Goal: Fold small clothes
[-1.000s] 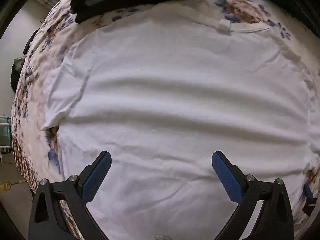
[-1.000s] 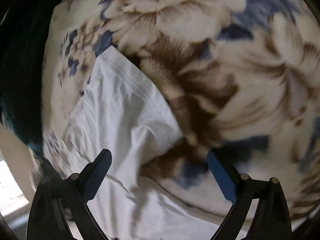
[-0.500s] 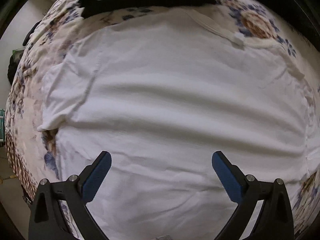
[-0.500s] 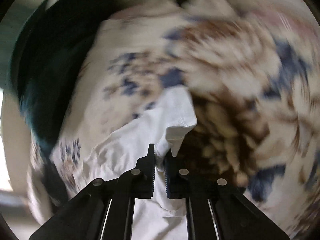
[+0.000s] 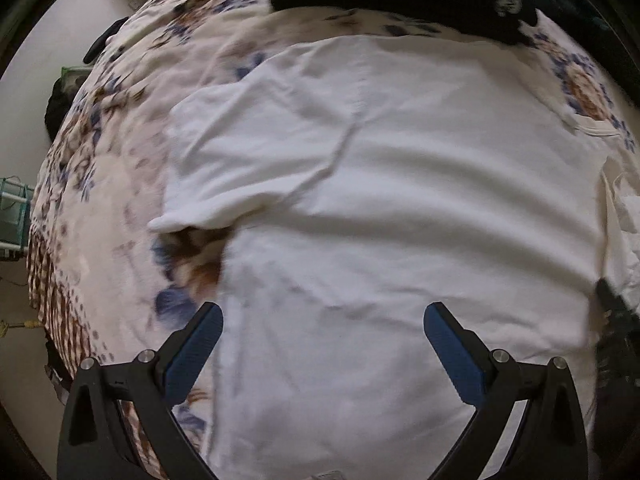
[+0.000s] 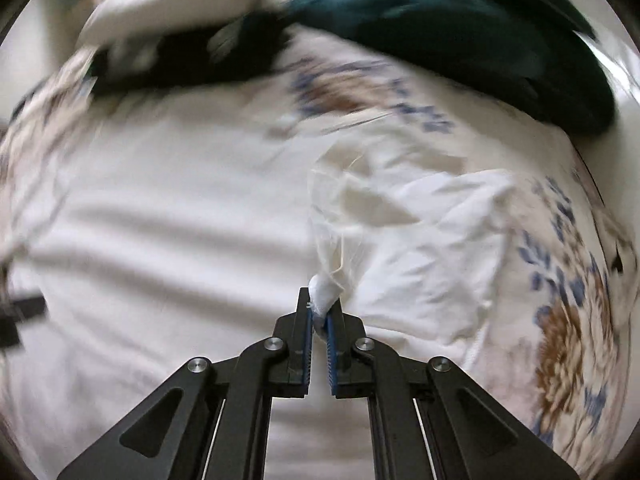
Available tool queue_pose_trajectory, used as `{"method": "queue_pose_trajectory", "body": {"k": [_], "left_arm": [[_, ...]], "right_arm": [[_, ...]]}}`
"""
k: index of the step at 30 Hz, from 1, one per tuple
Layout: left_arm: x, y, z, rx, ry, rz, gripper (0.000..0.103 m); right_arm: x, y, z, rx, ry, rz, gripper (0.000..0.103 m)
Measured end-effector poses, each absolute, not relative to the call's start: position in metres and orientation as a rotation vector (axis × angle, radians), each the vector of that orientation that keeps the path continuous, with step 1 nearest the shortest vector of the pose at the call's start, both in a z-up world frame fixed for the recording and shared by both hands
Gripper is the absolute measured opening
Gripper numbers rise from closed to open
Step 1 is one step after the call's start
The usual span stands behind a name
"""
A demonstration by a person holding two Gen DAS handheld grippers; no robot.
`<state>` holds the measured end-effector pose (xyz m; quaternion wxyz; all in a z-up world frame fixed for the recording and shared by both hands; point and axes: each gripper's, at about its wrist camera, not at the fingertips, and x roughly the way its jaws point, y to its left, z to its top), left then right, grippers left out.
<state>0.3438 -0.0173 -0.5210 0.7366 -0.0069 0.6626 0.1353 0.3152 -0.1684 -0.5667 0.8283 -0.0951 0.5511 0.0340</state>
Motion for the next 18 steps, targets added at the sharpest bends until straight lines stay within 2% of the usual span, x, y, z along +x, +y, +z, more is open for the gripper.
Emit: {"method": "queue_pose_trajectory", "body": {"k": [2,4,5,6,9,12,15,18], "left_arm": [[0.338,-0.009,-0.521,-0.015,1.451,0.308,0.103],[0.337,0.005,-0.521,-0.020,1.448,0.316,0.103],[0.341,0.015,-0.522,-0.026,1.446,0.319,0.103],[0.339,0.025,-0.521,-0.038,1.441,0.328,0.103],[0.331,0.046,-0.518,-0.075,1.436,0.362,0.103],[0.327,0.080,-0.518,-0.149,1.428,0.418,0.103],[0.323,0.114,-0.523,-0.296,1.424,0.460,0.103],[0.320,0.147,-0.535,-0.556,1.423,0.453,0.103]], "right_arm": [[0.314,-0.165,-0.583,-0.249,1.246,0.087,0.009],[0.309,-0.166,-0.581,-0.216,1.288,0.124,0.018],[0.307,-0.170,-0.573,-0.164,1.300,0.154,0.035],[0.304,-0.174,-0.564,-0.108,1.303,0.185,0.047],[0.297,-0.192,-0.532,0.037,1.269,0.164,0.052],[0.307,-0.218,-0.519,0.163,1.238,0.069,0.052],[0.333,-0.217,-0.537,0.191,1.270,-0.009,0.052],[0.351,-0.191,-0.583,0.217,1.434,0.051,0.052]]}}
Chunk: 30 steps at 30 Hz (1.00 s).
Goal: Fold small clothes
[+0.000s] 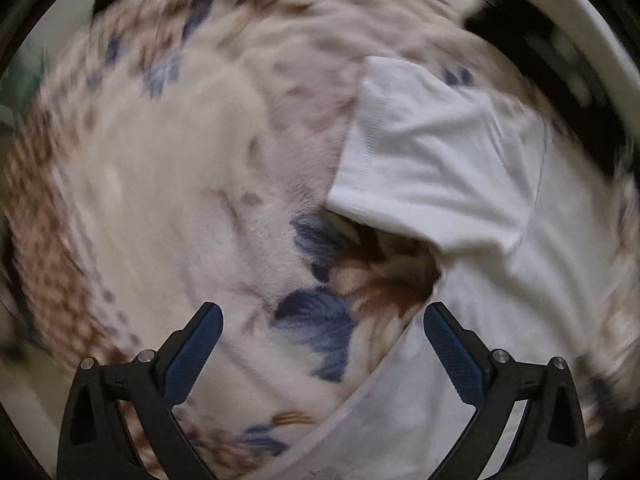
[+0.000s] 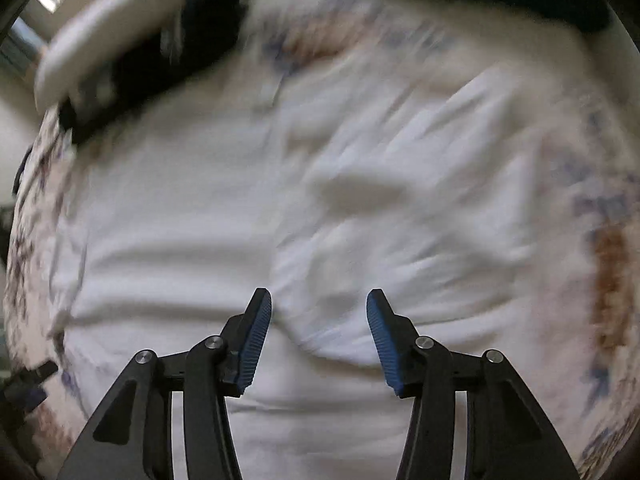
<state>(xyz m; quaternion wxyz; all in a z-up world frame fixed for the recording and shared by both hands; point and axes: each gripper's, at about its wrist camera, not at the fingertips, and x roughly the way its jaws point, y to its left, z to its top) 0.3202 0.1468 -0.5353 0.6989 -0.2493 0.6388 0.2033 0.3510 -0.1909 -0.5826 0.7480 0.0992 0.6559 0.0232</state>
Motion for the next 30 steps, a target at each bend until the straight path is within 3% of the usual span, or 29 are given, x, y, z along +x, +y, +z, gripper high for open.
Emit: {"method": "queue_pose_trajectory", "body": {"k": [6,10,11,13,14,15,19,24,30], "left_arm": [[0.318,0.186,-0.568,-1.176,1.314,0.410,0.103],[0.335,0.198,-0.575,-1.286,1.188,0.464,0.101],[0.342,0.198,-0.575,-1.284,1.156,0.476,0.091],[0.353,0.203,-0.570,-1.260,1.107,0.467,0.053],[0.362,0.202,-0.565,-1.211,1.098,0.458,0.021],[0.373,0.207,-0.563,-1.173,1.086,0.440,0.007],[0.388,0.182,-0.529,-0.889,1.035,0.387,0.005],[0.408,0.096,-0.481,-0.383,0.978,0.146,0.004],[0.381,-0.023,-0.497,-0.056,1.063,-0.170,0.004]], "right_arm": [[0.331,-0.187,-0.567,0.251,1.384,0.000,0.052],[0.318,-0.208,-0.559,0.328,1.385,-0.079,0.052],[0.314,-0.213,-0.559,0.337,1.388,-0.097,0.052],[0.309,-0.221,-0.558,0.331,1.392,-0.139,0.052],[0.303,-0.221,-0.553,0.332,1.395,-0.149,0.052],[0.301,-0.224,-0.553,0.334,1.399,-0.159,0.052],[0.297,-0.229,-0.549,0.344,1.395,-0.197,0.052],[0.284,-0.246,-0.542,0.365,1.382,-0.234,0.052],[0.274,-0.265,-0.542,0.377,1.389,-0.257,0.052]]}}
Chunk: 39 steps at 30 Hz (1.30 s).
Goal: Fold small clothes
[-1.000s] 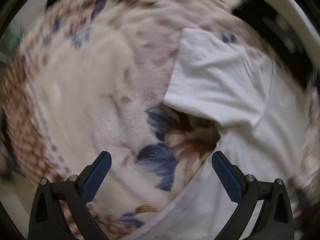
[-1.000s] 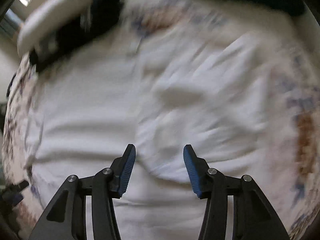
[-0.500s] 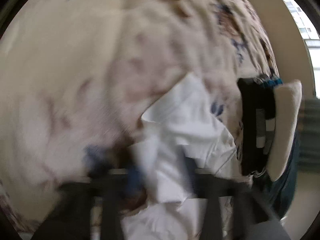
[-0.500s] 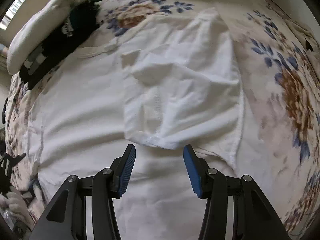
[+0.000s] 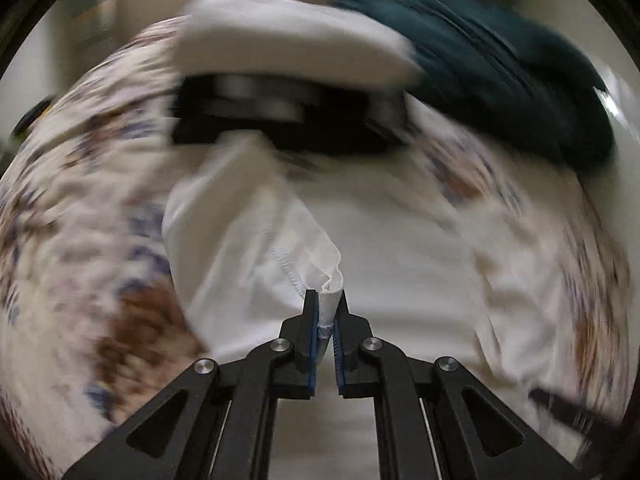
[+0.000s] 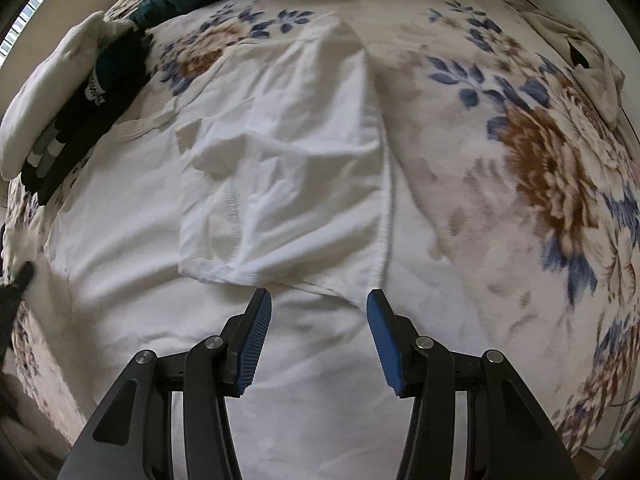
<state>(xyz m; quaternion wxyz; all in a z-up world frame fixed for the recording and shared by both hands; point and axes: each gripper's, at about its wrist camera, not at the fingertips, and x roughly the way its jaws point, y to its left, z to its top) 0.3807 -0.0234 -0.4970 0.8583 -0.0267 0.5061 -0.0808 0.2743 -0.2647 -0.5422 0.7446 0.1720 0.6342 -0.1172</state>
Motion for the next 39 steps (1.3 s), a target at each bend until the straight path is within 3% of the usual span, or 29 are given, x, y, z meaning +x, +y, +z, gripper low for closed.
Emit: {"method": "queue_pose_trajectory", "body": {"k": [6,8,10,11,12,18,25,26,27,28,29,34,35,36,37,38,39], "left_arm": [[0.357,-0.065,-0.530,0.045,1.181,-0.251,0.008],[0.352,-0.059,-0.531,-0.006,1.234,-0.282,0.014],[0.347,-0.042,-0.523,-0.089,1.239,-0.284,0.036],[0.343,-0.031,-0.515,-0.124,1.237,-0.261,0.067],[0.339,-0.025,-0.508,-0.150,1.229,-0.246,0.089],[0.356,0.035,-0.493,-0.174,1.178,-0.014,0.090],[0.434,0.081,-0.516,-0.248,1.174,0.112,0.090],[0.447,0.079,-0.519,-0.233,1.184,0.104,0.090],[0.456,0.079,-0.525,-0.220,1.193,0.089,0.090],[0.464,0.076,-0.527,-0.207,1.202,0.071,0.090],[0.472,0.072,-0.530,-0.183,1.213,0.052,0.090],[0.492,0.049,-0.540,-0.071,1.245,-0.024,0.090],[0.494,0.042,-0.543,-0.049,1.251,-0.041,0.090],[0.494,0.039,-0.544,-0.034,1.253,-0.046,0.090],[0.494,0.034,-0.546,-0.009,1.253,-0.052,0.090],[0.494,0.030,-0.549,0.011,1.258,-0.055,0.090],[0.495,0.027,-0.552,0.025,1.264,-0.051,0.090]], "right_arm": [[0.266,-0.277,-0.540,0.386,1.403,-0.257,0.052],[0.268,-0.278,-0.538,0.386,1.413,-0.232,0.052],[0.270,-0.278,-0.531,0.396,1.413,-0.199,0.052],[0.273,-0.277,-0.526,0.407,1.409,-0.177,0.053],[0.276,-0.275,-0.521,0.422,1.401,-0.152,0.055],[0.333,-0.234,-0.511,0.507,1.380,0.081,0.056],[0.425,-0.167,-0.576,0.549,1.505,0.209,0.056],[0.430,-0.163,-0.584,0.587,1.511,0.224,0.048],[0.433,-0.161,-0.586,0.607,1.502,0.234,0.018],[0.435,-0.158,-0.586,0.593,1.497,0.229,0.003],[0.437,-0.158,-0.582,0.570,1.476,0.208,0.003],[0.436,-0.185,-0.559,0.536,1.388,0.052,0.003],[0.435,-0.189,-0.560,0.529,1.411,0.023,0.011],[0.432,-0.191,-0.560,0.516,1.439,0.004,0.030],[0.428,-0.192,-0.560,0.519,1.462,-0.003,0.040],[0.420,-0.195,-0.557,0.552,1.460,0.006,0.047],[0.411,-0.197,-0.552,0.583,1.437,0.017,0.047]]}}
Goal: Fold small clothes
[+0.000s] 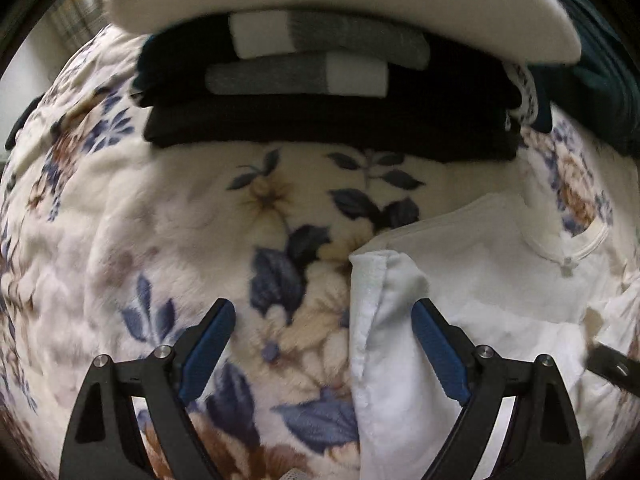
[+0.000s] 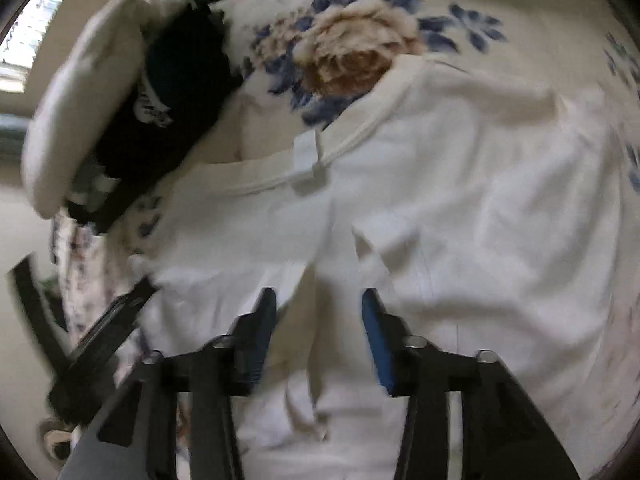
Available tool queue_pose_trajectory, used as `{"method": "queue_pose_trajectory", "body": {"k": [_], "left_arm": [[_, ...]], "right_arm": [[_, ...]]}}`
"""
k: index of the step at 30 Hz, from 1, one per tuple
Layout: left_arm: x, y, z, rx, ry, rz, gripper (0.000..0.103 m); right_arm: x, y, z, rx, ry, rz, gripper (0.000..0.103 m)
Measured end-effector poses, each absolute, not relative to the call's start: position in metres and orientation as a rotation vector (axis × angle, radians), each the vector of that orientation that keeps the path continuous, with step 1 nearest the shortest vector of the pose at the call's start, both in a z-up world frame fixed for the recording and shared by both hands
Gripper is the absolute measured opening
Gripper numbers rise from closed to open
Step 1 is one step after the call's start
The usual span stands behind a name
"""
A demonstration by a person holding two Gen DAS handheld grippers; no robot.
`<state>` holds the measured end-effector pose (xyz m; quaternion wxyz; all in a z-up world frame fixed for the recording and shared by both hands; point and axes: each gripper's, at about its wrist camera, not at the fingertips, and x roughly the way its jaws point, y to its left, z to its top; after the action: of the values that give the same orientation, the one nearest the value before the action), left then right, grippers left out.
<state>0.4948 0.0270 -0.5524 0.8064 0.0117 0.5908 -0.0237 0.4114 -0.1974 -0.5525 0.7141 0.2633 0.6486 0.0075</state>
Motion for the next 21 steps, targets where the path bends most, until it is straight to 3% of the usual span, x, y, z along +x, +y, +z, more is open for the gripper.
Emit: {"method": "queue_pose_trajectory", "body": {"k": [7,8,11,21], "left_arm": [[0.493,0.023,-0.563,0.042,1.272,-0.044,0.090],[0.492,0.022,-0.563,0.047,1.269,-0.044,0.090],[0.487,0.021,-0.565,0.064,1.267,-0.049,0.090],[0.499,0.025,-0.565,0.060,1.268,-0.048,0.090]], "right_arm": [[0.358,-0.165,-0.556,0.671,1.466,0.172,0.046],[0.354,-0.157,-0.561,0.660,1.469,0.186,0.042],[0.347,-0.142,-0.578,0.599,1.493,0.186,0.006],[0.313,-0.150,-0.569,0.538,1.453,0.067,0.001]]}}
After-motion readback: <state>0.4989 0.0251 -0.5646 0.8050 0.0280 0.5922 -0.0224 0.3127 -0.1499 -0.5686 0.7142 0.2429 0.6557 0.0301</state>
